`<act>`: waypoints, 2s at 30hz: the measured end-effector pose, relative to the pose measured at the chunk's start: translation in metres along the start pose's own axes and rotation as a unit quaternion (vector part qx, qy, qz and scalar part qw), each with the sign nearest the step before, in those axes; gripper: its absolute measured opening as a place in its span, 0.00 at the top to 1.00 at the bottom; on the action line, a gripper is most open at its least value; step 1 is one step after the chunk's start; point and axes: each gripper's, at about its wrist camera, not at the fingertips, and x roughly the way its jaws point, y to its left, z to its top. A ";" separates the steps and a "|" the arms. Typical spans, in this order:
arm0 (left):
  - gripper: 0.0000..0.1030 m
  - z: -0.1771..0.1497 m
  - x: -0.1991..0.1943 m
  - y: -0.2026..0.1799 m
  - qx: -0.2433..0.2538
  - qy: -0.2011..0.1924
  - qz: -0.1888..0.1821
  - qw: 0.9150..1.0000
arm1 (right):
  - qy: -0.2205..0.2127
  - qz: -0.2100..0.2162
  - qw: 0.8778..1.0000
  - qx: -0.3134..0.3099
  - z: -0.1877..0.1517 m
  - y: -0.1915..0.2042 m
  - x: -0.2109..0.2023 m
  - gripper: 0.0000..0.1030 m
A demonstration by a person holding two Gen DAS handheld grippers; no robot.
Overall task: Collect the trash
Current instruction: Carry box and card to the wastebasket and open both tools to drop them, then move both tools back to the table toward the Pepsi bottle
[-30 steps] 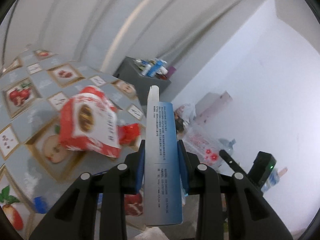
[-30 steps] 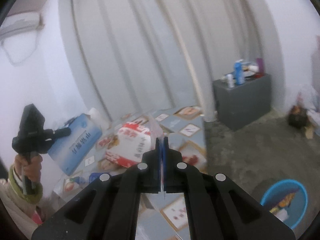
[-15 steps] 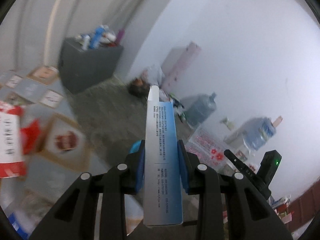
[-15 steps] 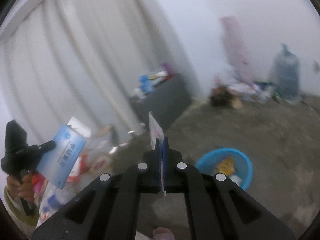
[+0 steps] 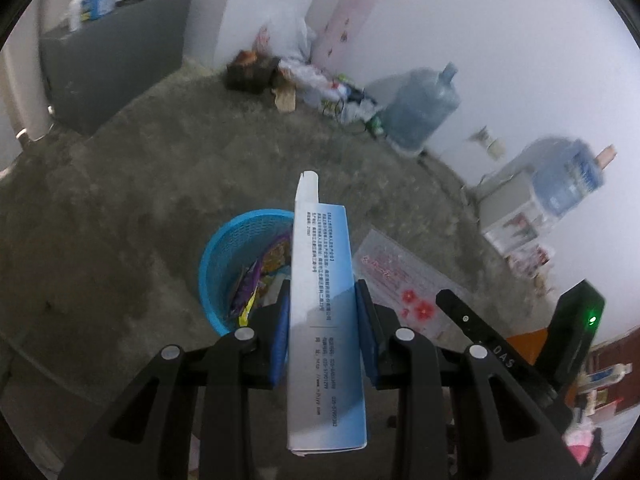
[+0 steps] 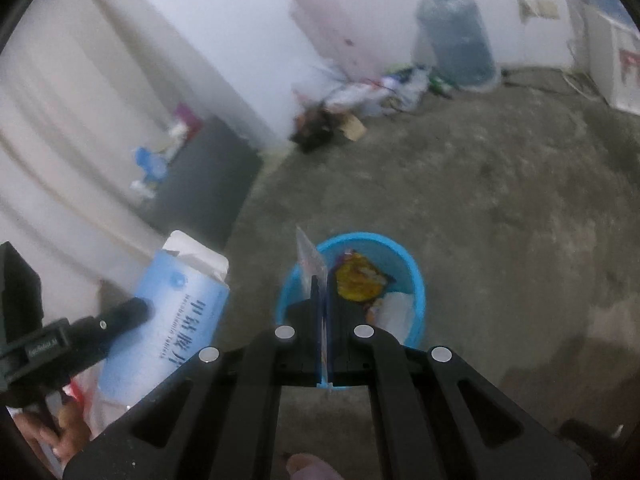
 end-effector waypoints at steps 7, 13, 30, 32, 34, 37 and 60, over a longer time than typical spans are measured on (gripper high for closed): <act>0.44 0.012 0.054 0.024 -0.044 0.037 0.029 0.998 | 0.049 -0.016 0.996 0.072 0.002 -0.040 0.053 0.62; 0.44 0.013 0.036 0.028 -0.033 0.019 0.036 0.999 | 0.038 -0.014 0.997 0.061 -0.006 -0.035 0.033 0.58; 0.44 -0.043 -0.156 0.034 0.008 -0.076 0.064 0.995 | 0.034 0.068 0.994 -0.074 -0.043 0.062 -0.043 0.47; 0.44 -0.067 -0.200 0.048 -0.001 -0.107 0.072 0.992 | 0.046 0.098 0.989 -0.099 -0.050 0.089 -0.050 0.47; 0.44 -0.095 -0.240 0.067 -0.017 -0.132 0.086 0.987 | 0.056 0.123 0.984 -0.118 -0.056 0.109 -0.055 0.47; 0.44 -0.143 -0.300 0.101 -0.060 -0.172 0.114 0.977 | 0.078 0.170 0.971 -0.149 -0.075 0.146 -0.065 0.47; 0.84 -0.365 -0.386 0.285 -0.245 -0.176 0.268 0.915 | 0.338 0.276 0.856 -0.277 -0.288 0.326 -0.049 0.46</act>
